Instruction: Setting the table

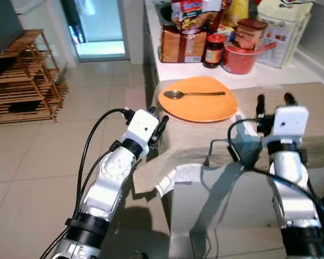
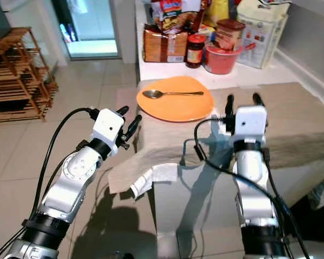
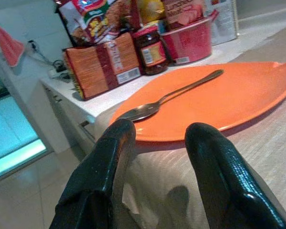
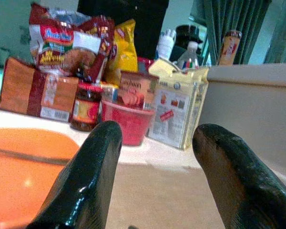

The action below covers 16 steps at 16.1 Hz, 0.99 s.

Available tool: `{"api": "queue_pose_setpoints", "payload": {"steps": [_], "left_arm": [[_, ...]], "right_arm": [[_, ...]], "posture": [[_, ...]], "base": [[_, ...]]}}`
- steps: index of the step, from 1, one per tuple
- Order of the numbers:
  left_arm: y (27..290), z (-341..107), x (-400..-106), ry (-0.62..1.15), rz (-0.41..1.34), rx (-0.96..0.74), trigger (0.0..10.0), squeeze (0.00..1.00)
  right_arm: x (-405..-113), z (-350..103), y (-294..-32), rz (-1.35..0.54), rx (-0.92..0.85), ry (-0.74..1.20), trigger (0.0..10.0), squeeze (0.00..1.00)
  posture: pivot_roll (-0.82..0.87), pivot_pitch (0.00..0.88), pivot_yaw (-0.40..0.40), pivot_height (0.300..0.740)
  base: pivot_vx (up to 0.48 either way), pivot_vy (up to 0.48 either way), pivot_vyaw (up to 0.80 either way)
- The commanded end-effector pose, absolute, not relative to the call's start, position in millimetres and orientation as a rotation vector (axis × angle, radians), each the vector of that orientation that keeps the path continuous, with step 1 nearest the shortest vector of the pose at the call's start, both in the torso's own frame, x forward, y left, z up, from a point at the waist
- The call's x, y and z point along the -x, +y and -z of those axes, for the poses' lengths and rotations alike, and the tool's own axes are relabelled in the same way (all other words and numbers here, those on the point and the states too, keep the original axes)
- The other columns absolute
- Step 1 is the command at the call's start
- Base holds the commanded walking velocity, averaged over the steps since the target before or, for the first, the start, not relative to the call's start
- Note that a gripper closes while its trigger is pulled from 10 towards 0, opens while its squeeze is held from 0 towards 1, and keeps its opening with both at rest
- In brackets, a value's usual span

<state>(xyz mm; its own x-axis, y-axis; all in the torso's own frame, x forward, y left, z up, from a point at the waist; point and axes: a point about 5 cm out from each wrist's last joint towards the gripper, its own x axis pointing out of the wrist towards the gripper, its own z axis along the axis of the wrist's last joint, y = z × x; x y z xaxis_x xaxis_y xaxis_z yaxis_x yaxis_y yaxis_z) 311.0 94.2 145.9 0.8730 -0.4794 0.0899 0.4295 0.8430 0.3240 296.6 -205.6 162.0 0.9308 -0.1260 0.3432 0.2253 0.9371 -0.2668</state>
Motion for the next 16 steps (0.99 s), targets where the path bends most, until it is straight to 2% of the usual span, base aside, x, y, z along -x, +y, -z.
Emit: {"api": "queue_pose_setpoints", "payload": {"steps": [1, 4, 10, 16], "left_arm": [[94, -146, -310, -0.175, 0.496, -0.314, 10.0, 0.00], [93, -146, -311, -0.169, 0.494, -0.307, 10.0, 0.00], [96, -150, -316, -0.176, 0.489, -0.313, 10.0, 0.00], [93, -153, -317, -0.182, 0.494, -0.288, 10.0, 0.00]], "right_arm": [[-296, -168, -202, 0.162, 0.324, -0.347, 10.0, 0.00], [-295, -166, -202, 0.161, 0.333, -0.341, 10.0, 0.00], [-291, -162, -196, 0.153, 0.331, -0.335, 10.0, 0.00], [-286, -154, -188, 0.124, 0.320, -0.316, 10.0, 0.00]], "posture": [[0.00, 0.000, 0.043, 0.740], [-0.01, 0.000, 0.046, 0.740], [-0.01, 0.000, 0.046, 0.740], [-0.01, 0.000, 0.045, 0.740]], "base": [[0.000, 0.000, -0.79], [0.000, 0.000, -0.71], [0.000, 0.000, 0.00], [0.419, 0.000, 0.00]]}}
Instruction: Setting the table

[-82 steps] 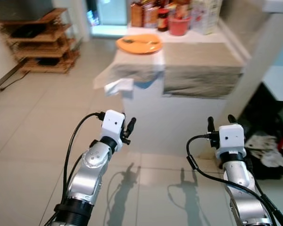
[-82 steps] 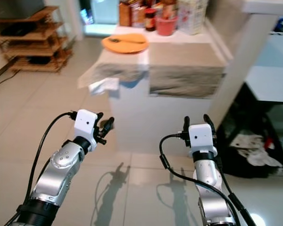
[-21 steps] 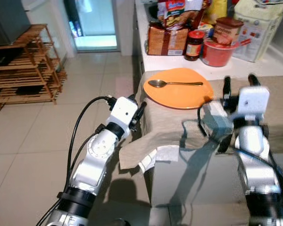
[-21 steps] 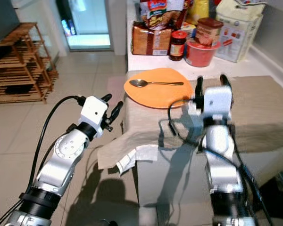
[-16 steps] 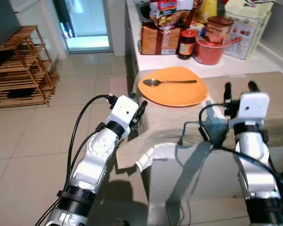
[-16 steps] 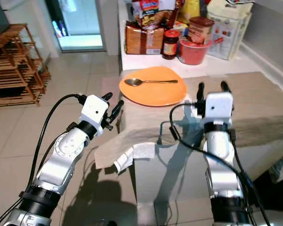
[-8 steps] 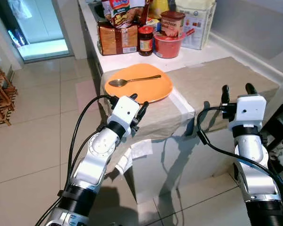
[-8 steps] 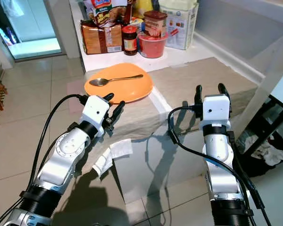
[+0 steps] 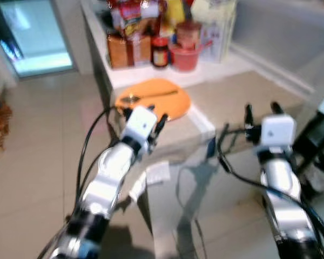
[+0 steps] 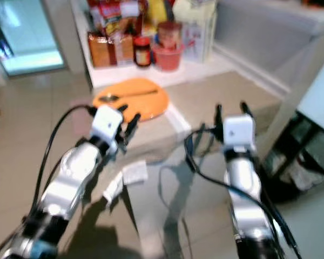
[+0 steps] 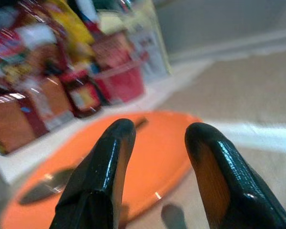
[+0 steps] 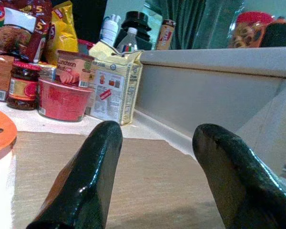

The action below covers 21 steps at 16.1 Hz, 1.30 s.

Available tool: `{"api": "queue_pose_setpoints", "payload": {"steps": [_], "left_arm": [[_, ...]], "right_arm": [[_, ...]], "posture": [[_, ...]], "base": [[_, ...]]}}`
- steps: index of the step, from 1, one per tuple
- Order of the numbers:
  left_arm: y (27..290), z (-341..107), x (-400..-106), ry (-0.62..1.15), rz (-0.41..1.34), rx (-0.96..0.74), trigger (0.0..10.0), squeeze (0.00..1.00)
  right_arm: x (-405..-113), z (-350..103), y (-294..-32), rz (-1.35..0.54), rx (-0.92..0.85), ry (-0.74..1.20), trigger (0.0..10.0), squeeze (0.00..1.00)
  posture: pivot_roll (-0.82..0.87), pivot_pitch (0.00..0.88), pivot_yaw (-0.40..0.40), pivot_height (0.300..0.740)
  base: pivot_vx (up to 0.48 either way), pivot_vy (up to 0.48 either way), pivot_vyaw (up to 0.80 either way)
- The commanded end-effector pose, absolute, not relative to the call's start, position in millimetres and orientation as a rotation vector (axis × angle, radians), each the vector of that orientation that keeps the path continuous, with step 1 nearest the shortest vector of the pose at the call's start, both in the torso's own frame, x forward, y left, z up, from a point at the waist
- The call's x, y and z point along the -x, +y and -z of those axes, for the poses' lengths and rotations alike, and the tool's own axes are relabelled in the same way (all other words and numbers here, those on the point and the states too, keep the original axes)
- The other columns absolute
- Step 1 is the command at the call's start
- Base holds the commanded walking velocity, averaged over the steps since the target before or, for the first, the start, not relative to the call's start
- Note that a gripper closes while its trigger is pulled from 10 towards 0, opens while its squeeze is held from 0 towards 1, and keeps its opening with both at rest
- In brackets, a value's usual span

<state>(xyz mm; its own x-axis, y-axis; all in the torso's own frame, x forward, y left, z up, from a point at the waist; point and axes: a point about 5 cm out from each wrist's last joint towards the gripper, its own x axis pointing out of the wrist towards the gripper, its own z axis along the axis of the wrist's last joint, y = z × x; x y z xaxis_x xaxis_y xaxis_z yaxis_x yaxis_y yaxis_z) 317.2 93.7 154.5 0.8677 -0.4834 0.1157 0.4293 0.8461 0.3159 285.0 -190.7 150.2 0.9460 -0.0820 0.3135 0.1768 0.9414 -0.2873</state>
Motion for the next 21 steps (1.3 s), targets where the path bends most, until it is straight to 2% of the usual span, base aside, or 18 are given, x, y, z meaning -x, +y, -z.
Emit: {"api": "queue_pose_setpoints", "payload": {"steps": [1, 5, 11, 14, 19, 21], "left_arm": [[92, -153, -317, -0.186, 0.498, -0.291, 10.0, 0.00], [86, -156, -315, -0.214, 0.530, -0.339, 10.0, 0.00], [79, -167, -318, -0.255, 0.582, -0.365, 10.0, 0.00], [86, -180, -341, -0.209, 0.583, -0.374, 10.0, 0.00], [83, -205, -375, -0.188, 0.667, -0.530, 10.0, 0.00], [84, -202, -385, -0.119, 0.726, -0.586, 10.0, 0.00]], "right_arm": [[-286, -153, -187, 0.118, 0.319, -0.315, 10.0, 0.00], [-285, -152, -183, 0.107, 0.315, -0.319, 10.0, 0.00], [-283, -153, -183, 0.112, 0.318, -0.331, 10.0, 0.00], [-285, -164, -187, 0.141, 0.325, -0.370, 10.0, 0.00], [-284, -162, -184, 0.141, 0.319, -0.368, 10.0, 0.00], [-274, -157, -178, 0.134, 0.308, -0.349, 10.0, 0.00]], "posture": [[-0.01, 0.000, 0.045, 0.740], [-0.01, 0.000, 0.047, 0.740], [-0.01, 0.000, 0.049, 0.740], [-0.01, 0.000, 0.047, 0.740], [-0.01, 0.000, 0.062, 0.740], [-0.04, 0.000, 0.089, 0.740]], "base": [[0.480, 0.000, 0.00], [0.447, 0.000, 0.00], [0.000, 0.000, 0.00], [0.000, 0.000, 0.00], [0.000, 0.000, 0.00], [0.000, 0.000, 0.00]]}}
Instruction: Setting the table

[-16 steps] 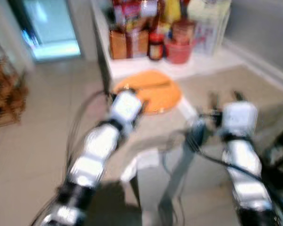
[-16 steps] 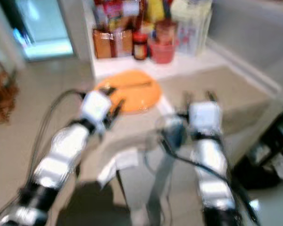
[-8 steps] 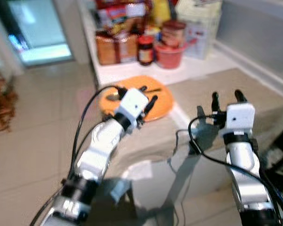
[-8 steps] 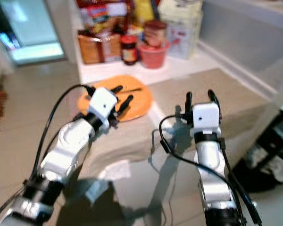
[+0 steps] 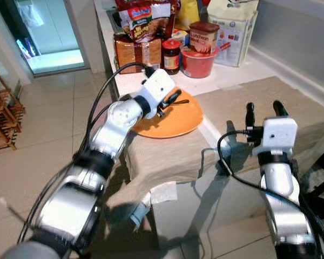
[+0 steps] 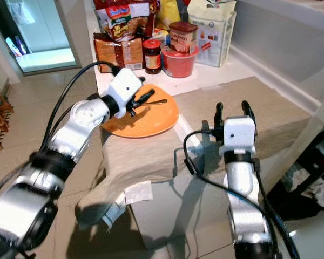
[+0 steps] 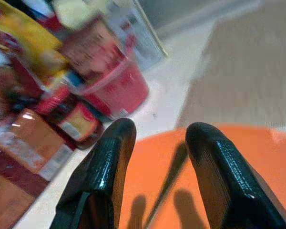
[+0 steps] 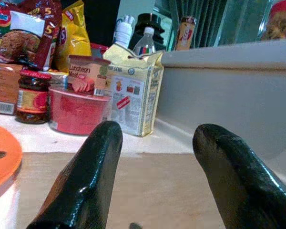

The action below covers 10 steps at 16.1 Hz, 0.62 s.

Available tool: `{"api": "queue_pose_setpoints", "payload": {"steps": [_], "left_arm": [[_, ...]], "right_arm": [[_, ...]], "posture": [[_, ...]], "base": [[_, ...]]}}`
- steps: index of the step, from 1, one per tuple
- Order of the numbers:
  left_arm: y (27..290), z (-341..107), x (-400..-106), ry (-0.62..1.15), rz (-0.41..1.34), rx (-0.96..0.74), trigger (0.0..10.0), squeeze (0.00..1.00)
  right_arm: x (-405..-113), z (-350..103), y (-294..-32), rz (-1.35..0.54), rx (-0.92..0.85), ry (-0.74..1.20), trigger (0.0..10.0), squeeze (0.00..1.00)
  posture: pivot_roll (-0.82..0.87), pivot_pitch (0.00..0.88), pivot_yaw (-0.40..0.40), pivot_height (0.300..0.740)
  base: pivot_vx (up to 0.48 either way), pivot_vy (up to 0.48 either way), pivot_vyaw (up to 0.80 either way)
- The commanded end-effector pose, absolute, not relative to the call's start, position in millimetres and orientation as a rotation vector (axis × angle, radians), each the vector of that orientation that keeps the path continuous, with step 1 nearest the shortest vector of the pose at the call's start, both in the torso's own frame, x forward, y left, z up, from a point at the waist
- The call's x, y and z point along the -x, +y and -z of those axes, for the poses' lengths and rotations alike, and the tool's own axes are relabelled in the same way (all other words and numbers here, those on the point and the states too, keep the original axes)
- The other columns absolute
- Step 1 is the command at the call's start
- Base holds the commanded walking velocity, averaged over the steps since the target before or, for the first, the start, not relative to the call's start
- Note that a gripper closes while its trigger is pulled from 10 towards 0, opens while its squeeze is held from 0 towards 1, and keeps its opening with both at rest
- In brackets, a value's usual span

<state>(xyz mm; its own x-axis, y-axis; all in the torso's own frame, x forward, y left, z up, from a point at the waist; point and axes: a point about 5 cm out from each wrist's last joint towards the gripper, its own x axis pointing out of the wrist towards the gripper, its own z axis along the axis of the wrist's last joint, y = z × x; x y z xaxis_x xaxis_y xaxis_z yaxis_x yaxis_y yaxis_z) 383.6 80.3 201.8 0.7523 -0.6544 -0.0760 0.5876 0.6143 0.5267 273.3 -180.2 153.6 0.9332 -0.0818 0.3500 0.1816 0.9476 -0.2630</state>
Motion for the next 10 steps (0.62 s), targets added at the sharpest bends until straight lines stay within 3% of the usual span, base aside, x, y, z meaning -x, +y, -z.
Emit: {"api": "queue_pose_setpoints", "payload": {"steps": [1, 4, 8, 9, 10], "left_arm": [[85, -202, -386, -0.108, 0.739, -0.594, 10.0, 0.00], [91, -212, -396, -0.044, 0.795, -0.642, 10.0, 0.00], [99, -231, -408, -0.025, 0.746, -0.718, 10.0, 0.00], [101, -237, -411, -0.024, 0.721, -0.747, 10.0, 0.36], [102, -236, -411, -0.017, 0.714, -0.748, 10.0, 1.00]], "right_arm": [[-271, -156, -177, 0.136, 0.306, -0.345, 10.0, 0.00], [-258, -146, -180, 0.158, 0.299, -0.307, 10.0, 0.00], [-245, -139, -178, 0.172, 0.293, -0.272, 10.0, 0.00], [-240, -136, -176, 0.173, 0.291, -0.258, 10.0, 0.00], [-238, -136, -175, 0.172, 0.291, -0.254, 10.0, 0.00]], "posture": [[-0.04, 0.000, 0.094, 0.740], [-0.06, 0.012, 0.131, 0.740], [-0.07, 0.036, 0.150, 0.740], [-0.08, 0.043, 0.152, 0.740], [-0.08, 0.046, 0.153, 0.740]], "base": [[0.000, 0.000, 0.00], [0.000, 0.000, 0.00], [0.000, 0.000, 0.00], [0.000, 0.000, 0.00], [0.000, 0.000, 0.00]]}}
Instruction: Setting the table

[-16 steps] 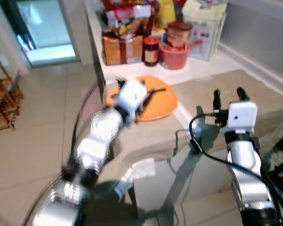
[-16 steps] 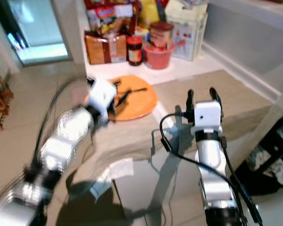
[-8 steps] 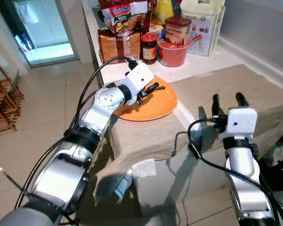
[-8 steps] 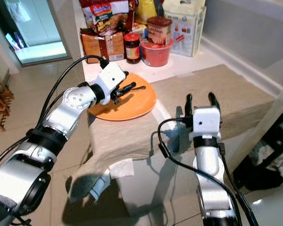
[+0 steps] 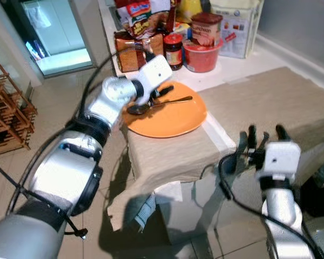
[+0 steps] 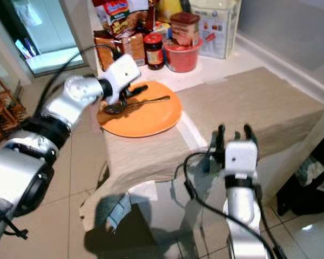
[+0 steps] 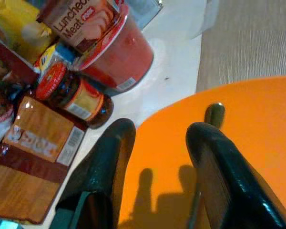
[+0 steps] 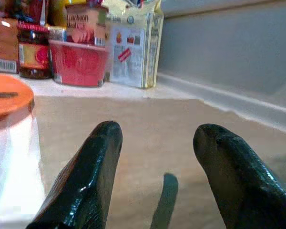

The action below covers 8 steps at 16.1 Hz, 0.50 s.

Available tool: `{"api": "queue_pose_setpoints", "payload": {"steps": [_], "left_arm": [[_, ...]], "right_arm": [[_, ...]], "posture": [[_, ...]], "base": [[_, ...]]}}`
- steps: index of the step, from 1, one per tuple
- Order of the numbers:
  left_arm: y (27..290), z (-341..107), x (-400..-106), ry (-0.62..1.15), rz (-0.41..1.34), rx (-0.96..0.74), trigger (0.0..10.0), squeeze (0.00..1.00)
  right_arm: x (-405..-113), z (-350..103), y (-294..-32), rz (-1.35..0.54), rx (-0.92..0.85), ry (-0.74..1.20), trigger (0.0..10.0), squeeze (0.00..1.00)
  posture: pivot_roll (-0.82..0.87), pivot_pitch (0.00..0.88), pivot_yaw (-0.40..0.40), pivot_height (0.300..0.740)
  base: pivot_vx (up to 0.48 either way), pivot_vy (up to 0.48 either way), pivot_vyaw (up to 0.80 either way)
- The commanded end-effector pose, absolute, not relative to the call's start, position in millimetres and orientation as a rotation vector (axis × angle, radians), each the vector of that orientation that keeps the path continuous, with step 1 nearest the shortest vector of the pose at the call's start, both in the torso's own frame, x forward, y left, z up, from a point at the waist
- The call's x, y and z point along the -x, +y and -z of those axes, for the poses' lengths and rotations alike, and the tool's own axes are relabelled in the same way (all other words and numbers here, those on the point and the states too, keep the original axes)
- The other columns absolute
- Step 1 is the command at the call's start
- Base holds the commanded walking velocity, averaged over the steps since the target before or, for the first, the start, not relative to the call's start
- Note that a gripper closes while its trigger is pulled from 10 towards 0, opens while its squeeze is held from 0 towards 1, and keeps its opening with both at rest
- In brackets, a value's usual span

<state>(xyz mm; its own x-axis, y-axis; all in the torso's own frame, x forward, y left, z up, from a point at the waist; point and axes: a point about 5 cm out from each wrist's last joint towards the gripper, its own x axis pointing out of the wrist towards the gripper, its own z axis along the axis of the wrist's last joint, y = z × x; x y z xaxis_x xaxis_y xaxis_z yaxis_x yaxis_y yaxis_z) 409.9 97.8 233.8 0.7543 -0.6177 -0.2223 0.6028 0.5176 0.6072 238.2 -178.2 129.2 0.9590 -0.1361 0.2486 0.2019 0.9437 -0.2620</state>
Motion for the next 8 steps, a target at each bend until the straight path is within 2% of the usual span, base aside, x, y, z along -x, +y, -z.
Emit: {"api": "queue_pose_setpoints", "payload": {"steps": [1, 8], "left_arm": [[102, -236, -412, -0.012, 0.712, -0.747, 10.0, 1.00], [107, -211, -408, 0.076, 0.748, -0.811, 10.0, 1.00]], "right_arm": [[-237, -136, -174, 0.172, 0.291, -0.252, 10.0, 0.00], [-224, -141, -174, 0.150, 0.278, -0.243, 10.0, 0.00]], "posture": [[-0.09, 0.046, 0.153, 0.740], [-0.09, 0.072, 0.150, 0.740]], "base": [[0.000, 0.000, 0.00], [0.000, 0.000, 0.00]]}}
